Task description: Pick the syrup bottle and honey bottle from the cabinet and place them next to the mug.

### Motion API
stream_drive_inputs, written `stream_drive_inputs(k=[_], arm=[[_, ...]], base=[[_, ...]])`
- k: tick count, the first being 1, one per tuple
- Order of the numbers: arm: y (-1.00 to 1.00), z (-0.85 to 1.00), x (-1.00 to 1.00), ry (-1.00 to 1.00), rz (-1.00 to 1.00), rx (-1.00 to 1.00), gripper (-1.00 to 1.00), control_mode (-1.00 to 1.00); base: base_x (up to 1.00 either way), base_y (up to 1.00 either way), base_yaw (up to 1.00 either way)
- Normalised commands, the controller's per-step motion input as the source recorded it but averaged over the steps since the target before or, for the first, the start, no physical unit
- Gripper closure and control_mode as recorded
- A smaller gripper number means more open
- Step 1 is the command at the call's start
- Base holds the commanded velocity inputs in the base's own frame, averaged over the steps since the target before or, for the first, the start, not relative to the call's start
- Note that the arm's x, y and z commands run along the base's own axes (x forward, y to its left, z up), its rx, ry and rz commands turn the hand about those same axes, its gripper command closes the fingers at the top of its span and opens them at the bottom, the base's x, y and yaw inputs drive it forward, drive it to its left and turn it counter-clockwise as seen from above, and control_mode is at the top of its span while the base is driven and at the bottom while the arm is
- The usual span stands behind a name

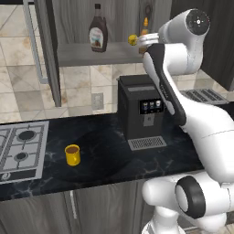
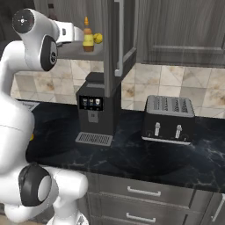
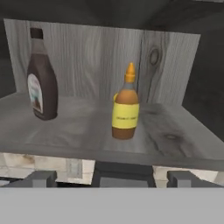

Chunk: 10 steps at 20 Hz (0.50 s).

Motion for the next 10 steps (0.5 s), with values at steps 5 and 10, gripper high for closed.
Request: stream_drive_inputs(k=[5, 10], arm=[[-0.01, 0.01, 0.66, 0.01, 0.00, 0.00, -1.00, -1.00], [-0.10, 0.00, 0.33, 0.00, 0.00, 0.00, -1.00, -1.00]], base=[[0.00, 0.00, 0.00], [0.00, 0.00, 0.00]])
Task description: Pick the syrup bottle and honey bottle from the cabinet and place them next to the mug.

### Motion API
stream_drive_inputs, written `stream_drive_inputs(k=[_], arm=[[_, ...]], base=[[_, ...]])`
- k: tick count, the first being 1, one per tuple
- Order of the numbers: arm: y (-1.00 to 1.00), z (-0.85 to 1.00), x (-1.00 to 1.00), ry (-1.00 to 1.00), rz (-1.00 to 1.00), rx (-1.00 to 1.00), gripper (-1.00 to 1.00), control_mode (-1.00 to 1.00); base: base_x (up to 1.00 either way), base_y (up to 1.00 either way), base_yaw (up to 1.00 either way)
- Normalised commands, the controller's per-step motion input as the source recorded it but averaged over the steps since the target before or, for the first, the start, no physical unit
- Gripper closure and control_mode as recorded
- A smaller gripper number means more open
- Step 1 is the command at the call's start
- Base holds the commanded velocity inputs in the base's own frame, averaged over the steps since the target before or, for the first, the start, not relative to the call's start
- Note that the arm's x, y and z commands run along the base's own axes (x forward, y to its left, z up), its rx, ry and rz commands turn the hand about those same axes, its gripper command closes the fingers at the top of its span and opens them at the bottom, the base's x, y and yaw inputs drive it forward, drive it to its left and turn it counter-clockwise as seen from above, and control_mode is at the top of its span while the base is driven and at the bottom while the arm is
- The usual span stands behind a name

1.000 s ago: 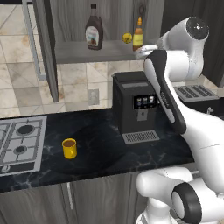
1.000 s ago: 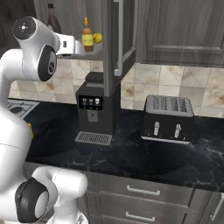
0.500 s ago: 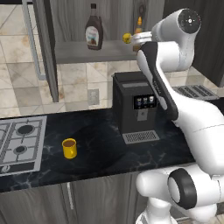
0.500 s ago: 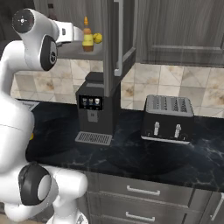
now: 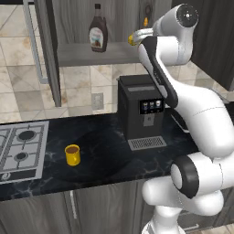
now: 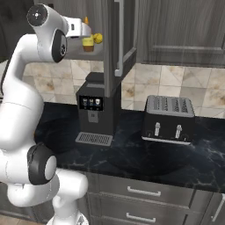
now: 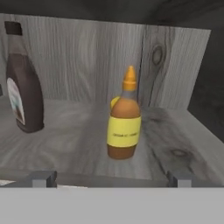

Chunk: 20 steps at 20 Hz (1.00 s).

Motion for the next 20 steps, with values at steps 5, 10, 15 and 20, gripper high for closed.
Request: stream_drive_inputs(k=[5, 10, 15, 20], arm=[[-0.29, 0.00, 0.02, 0.00, 0.00, 0.09, -1.00, -1.00], [-0.07, 0.00, 0.04, 0.01, 0.00, 0.11, -1.00, -1.00], [0.00, 0.00, 0.26, 0.00, 0.00, 0.03, -1.00, -1.00], [0.00, 0.00, 0.46, 0.00, 0.00, 0.00, -1.00, -1.00]], base=[[0.00, 0.00, 0.00], [0.00, 0.00, 0.00], [0.00, 0.00, 0.00], [0.00, 0.00, 0.00]])
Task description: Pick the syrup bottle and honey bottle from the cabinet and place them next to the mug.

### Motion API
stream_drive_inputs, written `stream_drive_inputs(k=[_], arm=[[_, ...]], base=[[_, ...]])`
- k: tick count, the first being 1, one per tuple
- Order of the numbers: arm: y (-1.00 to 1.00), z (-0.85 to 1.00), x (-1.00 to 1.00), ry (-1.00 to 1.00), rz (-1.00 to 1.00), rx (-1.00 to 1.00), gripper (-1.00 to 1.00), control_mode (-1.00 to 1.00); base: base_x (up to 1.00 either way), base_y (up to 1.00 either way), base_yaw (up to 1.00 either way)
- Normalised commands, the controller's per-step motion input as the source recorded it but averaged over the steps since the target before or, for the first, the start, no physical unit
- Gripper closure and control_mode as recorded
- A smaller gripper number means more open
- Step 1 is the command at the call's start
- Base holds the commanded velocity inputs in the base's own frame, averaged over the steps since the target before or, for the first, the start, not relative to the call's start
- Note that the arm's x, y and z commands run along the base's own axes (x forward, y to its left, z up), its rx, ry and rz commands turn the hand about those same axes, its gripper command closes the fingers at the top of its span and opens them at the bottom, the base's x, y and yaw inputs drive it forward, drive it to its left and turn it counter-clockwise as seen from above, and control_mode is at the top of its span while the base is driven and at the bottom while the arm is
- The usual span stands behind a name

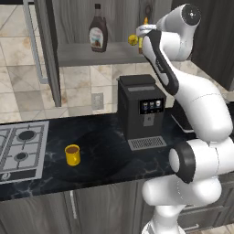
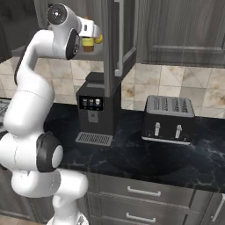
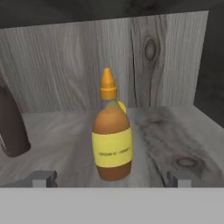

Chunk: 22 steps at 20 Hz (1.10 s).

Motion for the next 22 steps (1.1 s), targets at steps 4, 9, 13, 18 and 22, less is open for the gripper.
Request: stream_drive_inputs(k=[4, 9, 13, 18, 22], arm=[[0.00, 0.00, 0.36, 0.00, 0.00, 0.00, -1.00, -1.00], [0.00, 0.00, 0.26, 0.03, 0.00, 0.00, -1.00, -1.00], [0.00, 0.00, 0.21, 0.15, 0.00, 0.00, -1.00, -1.00], [0.00, 0.00, 0.22, 0.07, 0.00, 0.00, -1.00, -1.00], [0.00, 0.00, 0.25, 0.00, 0.00, 0.00, -1.00, -1.00]], base=[[0.00, 0.00, 0.00], [0.00, 0.00, 0.00], [0.00, 0.00, 0.00], [0.00, 0.00, 0.00], [0.00, 0.00, 0.00]])
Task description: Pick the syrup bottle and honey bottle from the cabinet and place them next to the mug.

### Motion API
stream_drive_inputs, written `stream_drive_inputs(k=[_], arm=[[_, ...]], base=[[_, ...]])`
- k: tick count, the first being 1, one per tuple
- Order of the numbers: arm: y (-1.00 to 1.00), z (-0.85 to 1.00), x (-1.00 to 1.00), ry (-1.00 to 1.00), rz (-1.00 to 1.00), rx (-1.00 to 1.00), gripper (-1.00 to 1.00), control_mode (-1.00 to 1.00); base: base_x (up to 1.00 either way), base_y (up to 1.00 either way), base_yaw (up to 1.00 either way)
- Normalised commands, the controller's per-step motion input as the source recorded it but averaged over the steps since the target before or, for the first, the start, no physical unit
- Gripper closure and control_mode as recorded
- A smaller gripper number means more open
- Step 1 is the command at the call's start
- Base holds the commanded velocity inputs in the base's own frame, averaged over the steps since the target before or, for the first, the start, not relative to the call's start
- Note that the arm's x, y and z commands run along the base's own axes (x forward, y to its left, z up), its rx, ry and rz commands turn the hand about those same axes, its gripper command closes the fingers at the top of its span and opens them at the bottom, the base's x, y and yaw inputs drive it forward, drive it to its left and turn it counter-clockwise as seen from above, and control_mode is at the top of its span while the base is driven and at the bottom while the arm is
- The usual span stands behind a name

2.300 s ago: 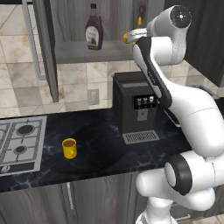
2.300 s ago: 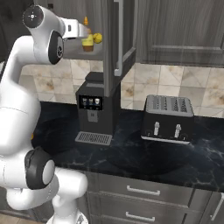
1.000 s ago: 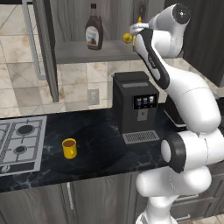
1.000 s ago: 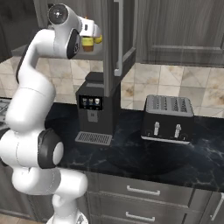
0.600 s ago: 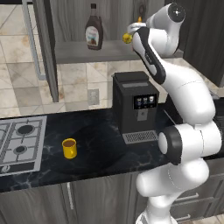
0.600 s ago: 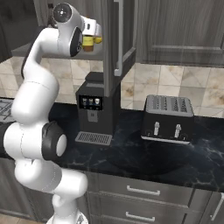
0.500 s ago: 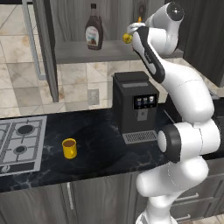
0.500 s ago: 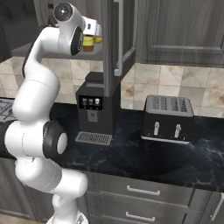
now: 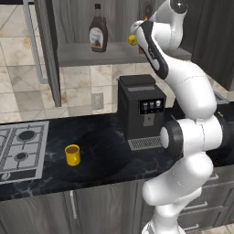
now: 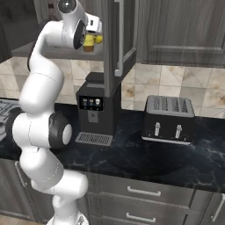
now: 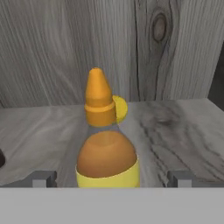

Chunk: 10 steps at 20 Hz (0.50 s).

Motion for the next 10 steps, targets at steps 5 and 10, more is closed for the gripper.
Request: stream_drive_inputs(k=[5, 10], arm=[[0.00, 0.00, 0.21, 0.00, 0.00, 0.00, -1.00, -1.00], [0.00, 0.00, 0.10, 0.00, 0.00, 0.00, -1.00, -1.00]], base=[[0.00, 0.00, 0.00], [0.00, 0.00, 0.00]])
